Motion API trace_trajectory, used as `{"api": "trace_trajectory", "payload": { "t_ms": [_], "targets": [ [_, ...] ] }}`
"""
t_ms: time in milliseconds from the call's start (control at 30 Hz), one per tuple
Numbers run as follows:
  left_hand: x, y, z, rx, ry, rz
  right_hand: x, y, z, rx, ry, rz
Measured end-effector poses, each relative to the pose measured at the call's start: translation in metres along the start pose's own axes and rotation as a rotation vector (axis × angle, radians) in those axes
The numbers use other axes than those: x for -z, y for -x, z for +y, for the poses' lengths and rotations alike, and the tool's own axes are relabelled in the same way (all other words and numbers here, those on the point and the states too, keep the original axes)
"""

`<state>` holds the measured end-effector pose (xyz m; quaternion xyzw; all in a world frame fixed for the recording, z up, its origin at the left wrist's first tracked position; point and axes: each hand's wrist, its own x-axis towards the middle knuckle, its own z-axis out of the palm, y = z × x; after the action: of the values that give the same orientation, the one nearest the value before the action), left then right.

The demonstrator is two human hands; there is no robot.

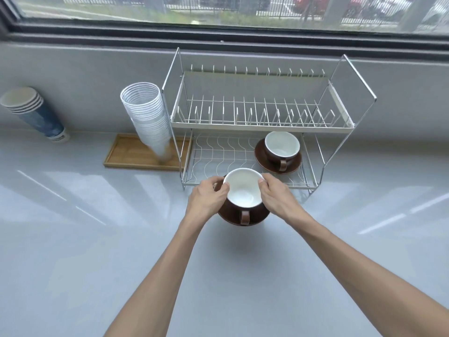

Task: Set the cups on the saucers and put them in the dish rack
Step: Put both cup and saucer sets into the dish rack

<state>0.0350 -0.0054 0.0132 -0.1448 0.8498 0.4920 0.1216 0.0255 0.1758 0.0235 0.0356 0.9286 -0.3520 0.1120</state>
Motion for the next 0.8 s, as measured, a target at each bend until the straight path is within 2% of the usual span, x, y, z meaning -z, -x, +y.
{"api": "trace_trajectory", "payload": {
  "t_ms": [400, 633, 800],
  "targets": [
    [0.021, -0.079, 0.025, 0.052, 0.067, 0.073, 0.002, -0.089, -0.037, 0.003, 0.0, -0.015],
    [0.028, -0.117, 0.025, 0.071, 0.024, 0.115, -0.011, -0.134, -0.047, -0.025, -0.028, -0.015],
    [0.031, -0.143, 0.021, 0.153, 0.044, 0.128, -0.017, -0.156, -0.049, -0.007, -0.038, -0.03]
  ]
}}
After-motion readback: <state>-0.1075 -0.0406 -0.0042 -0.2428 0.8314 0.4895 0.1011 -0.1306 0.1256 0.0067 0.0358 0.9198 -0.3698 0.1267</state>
